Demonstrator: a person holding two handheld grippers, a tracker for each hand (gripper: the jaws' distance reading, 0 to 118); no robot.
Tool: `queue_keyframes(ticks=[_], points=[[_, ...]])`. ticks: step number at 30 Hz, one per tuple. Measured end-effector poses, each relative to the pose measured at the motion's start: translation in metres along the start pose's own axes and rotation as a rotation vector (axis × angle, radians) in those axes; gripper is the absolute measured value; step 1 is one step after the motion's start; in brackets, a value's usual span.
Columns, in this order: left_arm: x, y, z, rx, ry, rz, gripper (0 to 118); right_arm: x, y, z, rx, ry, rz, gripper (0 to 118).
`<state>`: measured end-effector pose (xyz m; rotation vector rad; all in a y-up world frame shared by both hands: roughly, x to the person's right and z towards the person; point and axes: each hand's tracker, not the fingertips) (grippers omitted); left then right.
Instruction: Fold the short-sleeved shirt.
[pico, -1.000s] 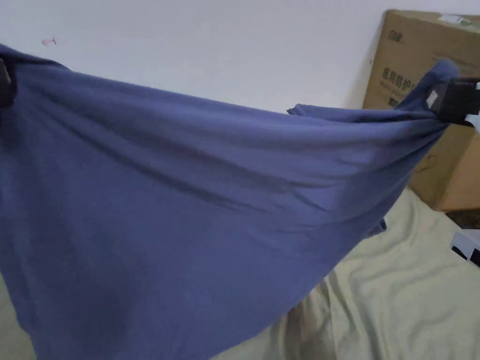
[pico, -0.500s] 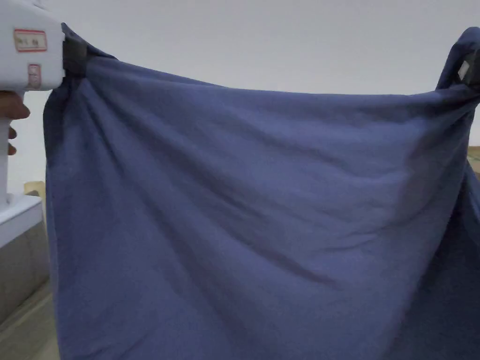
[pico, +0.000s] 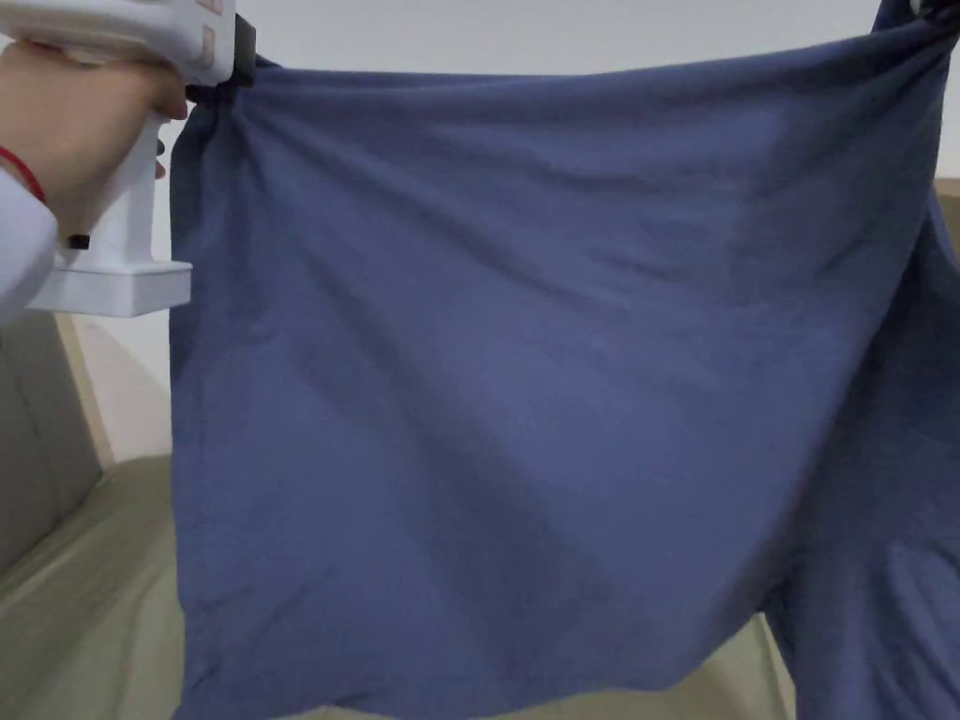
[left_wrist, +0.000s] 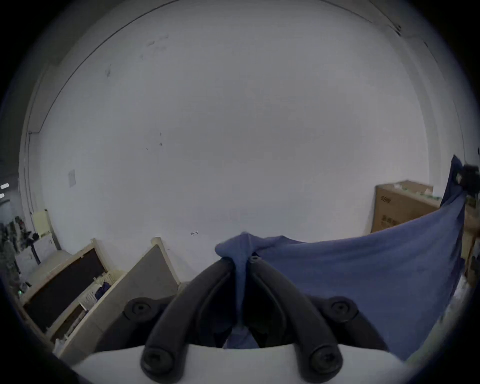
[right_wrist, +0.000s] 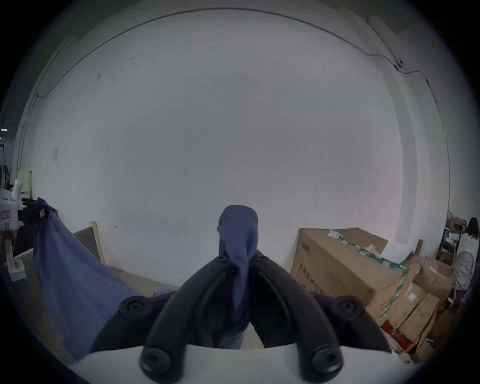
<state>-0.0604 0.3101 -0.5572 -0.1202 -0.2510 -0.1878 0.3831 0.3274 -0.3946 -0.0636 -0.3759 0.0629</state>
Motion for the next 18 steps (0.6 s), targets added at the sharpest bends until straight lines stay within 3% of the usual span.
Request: queue_keyframes(ticks=[3,10,14,18], points=[[0.004,-0.040,-0.025,-0.021,-0.003,-0.023,1,-0.012,-0.039,-0.025,-0.048,0.003,0.061,10],[0.004,-0.166,-0.049,-0.140,-0.085,0.035,1,-0.024,-0.174,-0.058,-0.235,0.073,0.056,10],[0.006,-0.233,-0.053,-0.231,-0.105,0.018,1,-0.030,-0.258,-0.045,-0.363,0.128,0.042,10],[0.005,-0.305,-0.037,-0.322,-0.153,0.085,2,-0.032,-0.339,-0.011,-0.469,0.167,0.018,10]])
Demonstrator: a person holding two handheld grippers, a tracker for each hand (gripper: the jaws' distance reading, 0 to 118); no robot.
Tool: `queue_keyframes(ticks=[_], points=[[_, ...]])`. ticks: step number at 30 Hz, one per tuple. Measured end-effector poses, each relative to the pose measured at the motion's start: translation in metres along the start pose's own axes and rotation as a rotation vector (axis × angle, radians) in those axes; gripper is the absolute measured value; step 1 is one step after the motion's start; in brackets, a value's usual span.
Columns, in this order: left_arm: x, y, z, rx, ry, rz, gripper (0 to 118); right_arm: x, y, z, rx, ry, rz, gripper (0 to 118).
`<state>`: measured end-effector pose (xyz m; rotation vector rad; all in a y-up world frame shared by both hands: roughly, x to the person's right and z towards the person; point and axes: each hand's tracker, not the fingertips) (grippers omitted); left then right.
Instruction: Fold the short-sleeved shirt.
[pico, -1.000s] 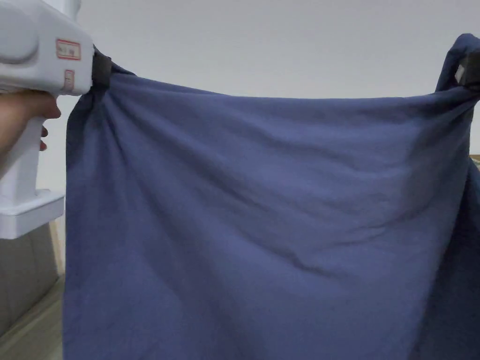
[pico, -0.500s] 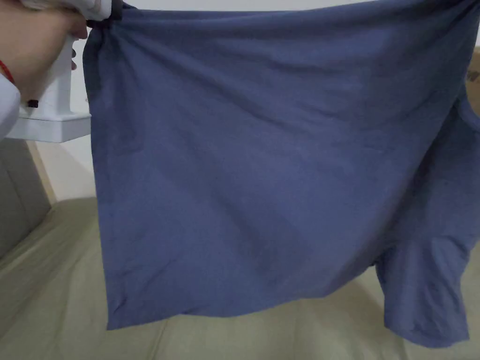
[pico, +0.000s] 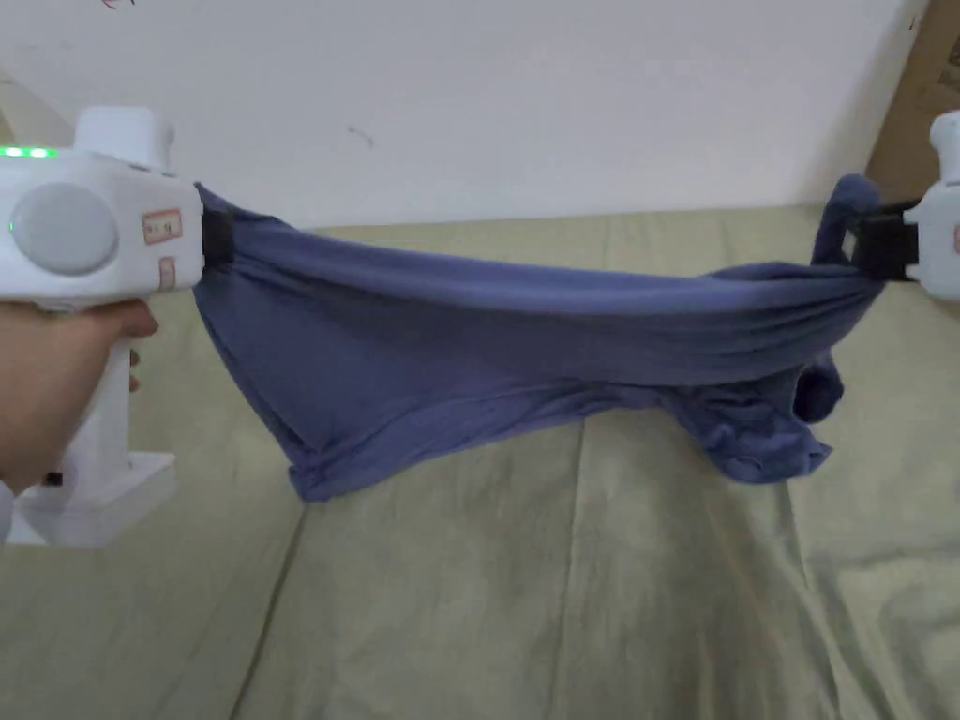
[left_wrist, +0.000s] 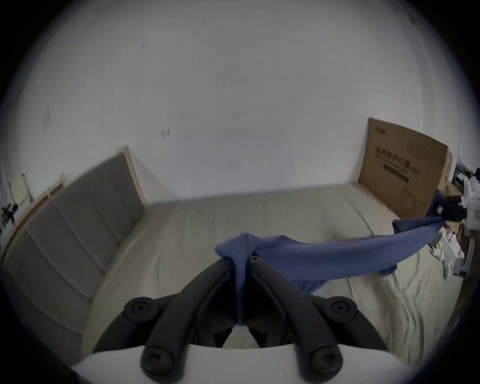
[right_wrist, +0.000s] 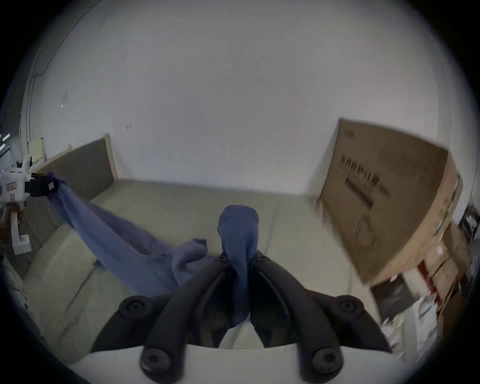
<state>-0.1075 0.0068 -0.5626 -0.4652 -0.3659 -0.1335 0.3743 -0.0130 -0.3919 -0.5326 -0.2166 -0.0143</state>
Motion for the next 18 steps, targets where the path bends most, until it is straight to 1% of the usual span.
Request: queue_keyframes(ticks=[1,2,5,8,9,10,11,14,16,18], points=[[-0.001,-0.017,0.000,-0.039,-0.014,0.000,1,-0.001,-0.023,0.003,-0.012,0.007,-0.028,10],[0.000,-0.043,0.003,-0.042,-0.016,0.033,1,-0.004,-0.051,0.005,-0.045,0.017,-0.037,10],[-0.001,-0.094,0.009,-0.115,-0.040,0.055,2,-0.009,-0.111,0.013,-0.116,0.037,-0.062,10],[0.003,-0.143,0.026,-0.229,-0.060,0.056,1,-0.013,-0.166,0.026,-0.220,0.052,-0.063,10],[0.004,-0.158,0.034,-0.248,-0.068,0.075,1,-0.013,-0.182,0.032,-0.242,0.058,-0.049,10],[0.005,-0.170,0.041,-0.272,-0.089,0.081,2,-0.014,-0.195,0.039,-0.252,0.055,-0.035,10],[0.008,-0.182,0.051,-0.295,-0.077,0.074,2,-0.013,-0.207,0.047,-0.285,0.072,-0.016,10],[0.012,-0.213,0.085,-0.337,-0.085,0.050,1,-0.011,-0.232,0.079,-0.310,0.097,-0.018,10],[0.010,-0.232,0.107,-0.367,-0.108,0.048,2,-0.009,-0.245,0.102,-0.317,0.100,-0.029,10],[0.010,-0.245,0.127,-0.393,-0.094,0.015,2,-0.002,-0.258,0.122,-0.332,0.116,-0.060,10]])
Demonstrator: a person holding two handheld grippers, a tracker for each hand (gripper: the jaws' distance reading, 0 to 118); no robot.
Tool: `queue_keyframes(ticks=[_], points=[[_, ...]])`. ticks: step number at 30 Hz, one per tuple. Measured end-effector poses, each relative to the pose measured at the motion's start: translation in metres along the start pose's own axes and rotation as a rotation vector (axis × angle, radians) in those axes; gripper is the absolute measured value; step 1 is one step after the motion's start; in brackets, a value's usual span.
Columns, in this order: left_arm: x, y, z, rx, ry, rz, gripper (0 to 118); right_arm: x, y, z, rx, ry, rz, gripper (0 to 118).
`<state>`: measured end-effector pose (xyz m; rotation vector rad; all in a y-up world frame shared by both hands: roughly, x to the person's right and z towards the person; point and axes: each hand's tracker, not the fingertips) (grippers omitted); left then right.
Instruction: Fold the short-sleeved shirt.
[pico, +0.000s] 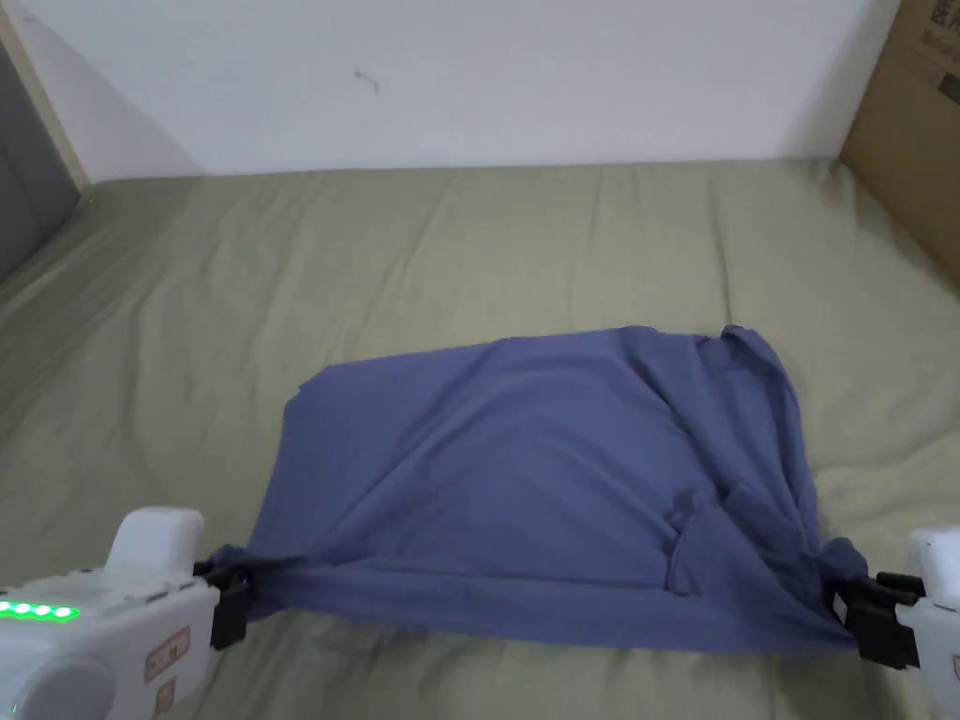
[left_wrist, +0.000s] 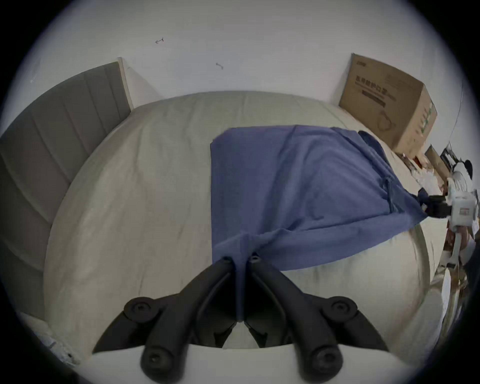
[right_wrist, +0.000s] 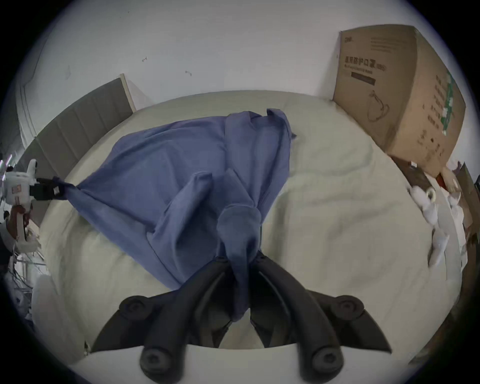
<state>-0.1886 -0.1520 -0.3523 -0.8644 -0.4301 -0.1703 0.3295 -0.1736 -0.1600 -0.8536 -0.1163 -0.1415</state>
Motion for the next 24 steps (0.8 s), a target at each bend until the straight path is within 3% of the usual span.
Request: queue_keyframes(ticks=[8,15,18,19,20,21,22,24], points=[[0.010,-0.059,0.058,-0.085,-0.020,-0.097,2,0.005,-0.067,0.071,-0.043,0.045,-0.017,10],[0.013,-0.094,0.062,-0.181,-0.044,-0.087,2,0.002,-0.098,0.082,-0.118,0.053,-0.010,10],[0.008,-0.097,0.065,-0.176,-0.094,-0.027,13,0.001,-0.097,0.081,-0.110,0.019,-0.019,14],[0.007,-0.098,0.070,-0.171,-0.077,-0.036,60,-0.001,-0.096,0.084,-0.095,-0.007,-0.034,43],[0.005,-0.099,0.074,-0.180,-0.081,-0.040,110,-0.002,-0.095,0.090,-0.094,0.000,-0.042,88],[0.005,-0.106,0.087,-0.098,-0.123,-0.069,116,-0.002,-0.093,0.100,-0.065,0.024,-0.059,116],[0.008,-0.105,0.104,-0.069,-0.091,-0.055,105,0.000,-0.092,0.122,0.022,0.045,-0.066,117],[0.011,-0.104,0.133,-0.017,-0.035,-0.059,107,-0.012,-0.082,0.157,0.112,-0.016,-0.093,117]])
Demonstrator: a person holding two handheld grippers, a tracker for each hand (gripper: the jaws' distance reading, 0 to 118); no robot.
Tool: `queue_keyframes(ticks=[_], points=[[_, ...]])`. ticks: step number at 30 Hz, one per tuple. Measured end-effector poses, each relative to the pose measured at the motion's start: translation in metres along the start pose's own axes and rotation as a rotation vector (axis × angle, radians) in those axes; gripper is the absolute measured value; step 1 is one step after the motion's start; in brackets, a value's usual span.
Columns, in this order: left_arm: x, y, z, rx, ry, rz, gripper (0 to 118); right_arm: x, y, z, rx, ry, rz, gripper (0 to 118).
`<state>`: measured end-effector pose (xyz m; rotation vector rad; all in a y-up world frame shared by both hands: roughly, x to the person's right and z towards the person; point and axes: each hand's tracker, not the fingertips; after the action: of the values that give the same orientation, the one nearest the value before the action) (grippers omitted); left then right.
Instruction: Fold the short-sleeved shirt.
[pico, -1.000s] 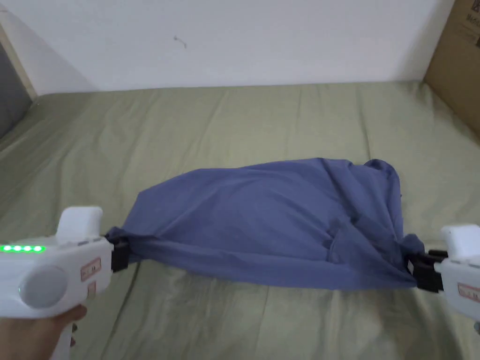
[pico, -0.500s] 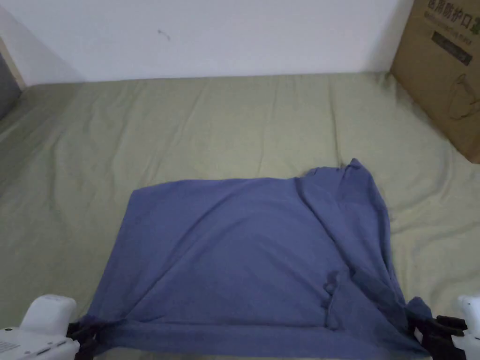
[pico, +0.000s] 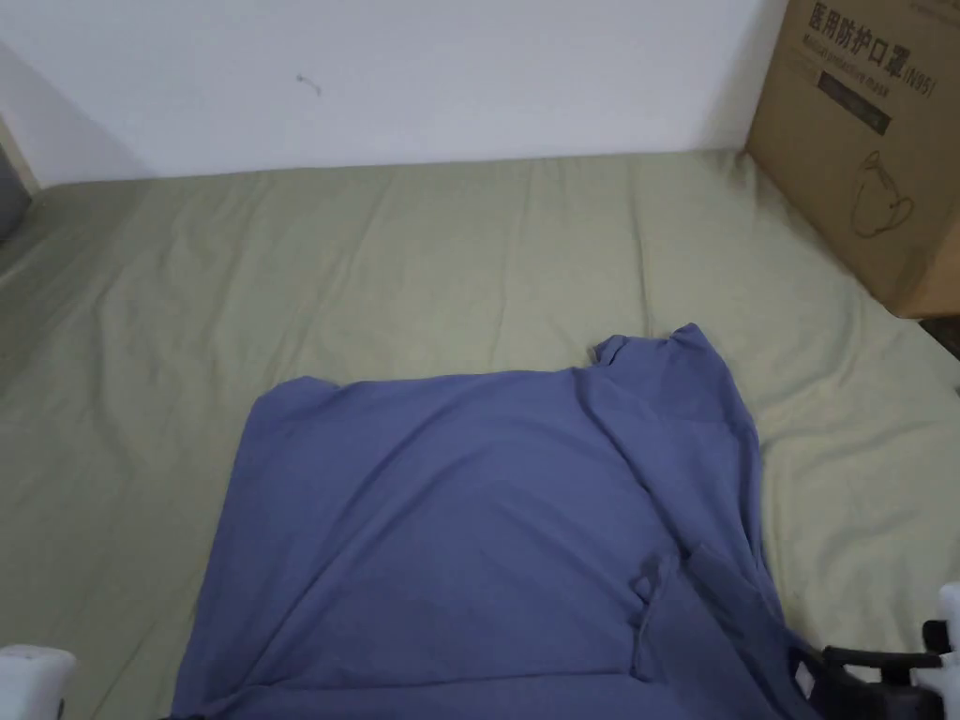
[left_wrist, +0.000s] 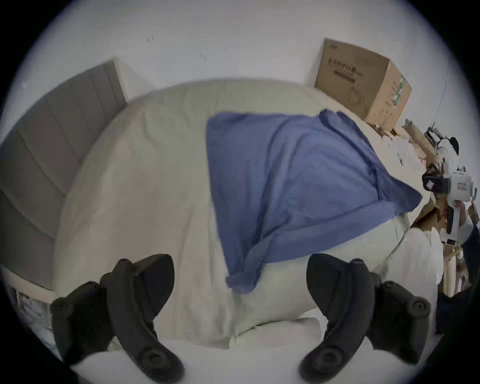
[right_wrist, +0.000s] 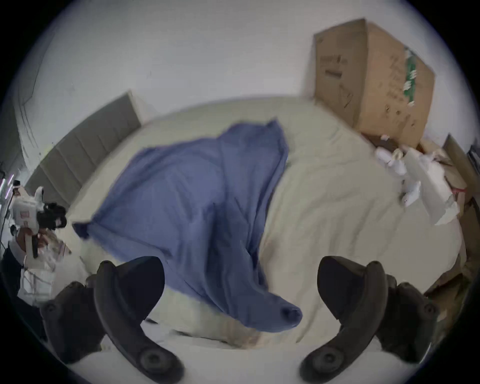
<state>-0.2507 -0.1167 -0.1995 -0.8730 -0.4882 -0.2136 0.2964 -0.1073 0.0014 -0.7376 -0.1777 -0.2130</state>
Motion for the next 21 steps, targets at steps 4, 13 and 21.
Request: queue_keyframes(ticks=[4,13,21], points=[[0.010,0.031,0.082,0.292,0.058,0.098,113,-0.045,0.021,0.060,0.322,-0.050,0.022,117],[0.038,0.017,0.121,0.572,0.230,0.096,0,-0.090,-0.019,0.090,0.538,-0.171,-0.065,0],[0.045,-0.005,0.109,0.401,0.149,0.066,0,-0.093,-0.015,0.107,0.513,-0.134,-0.048,0]])
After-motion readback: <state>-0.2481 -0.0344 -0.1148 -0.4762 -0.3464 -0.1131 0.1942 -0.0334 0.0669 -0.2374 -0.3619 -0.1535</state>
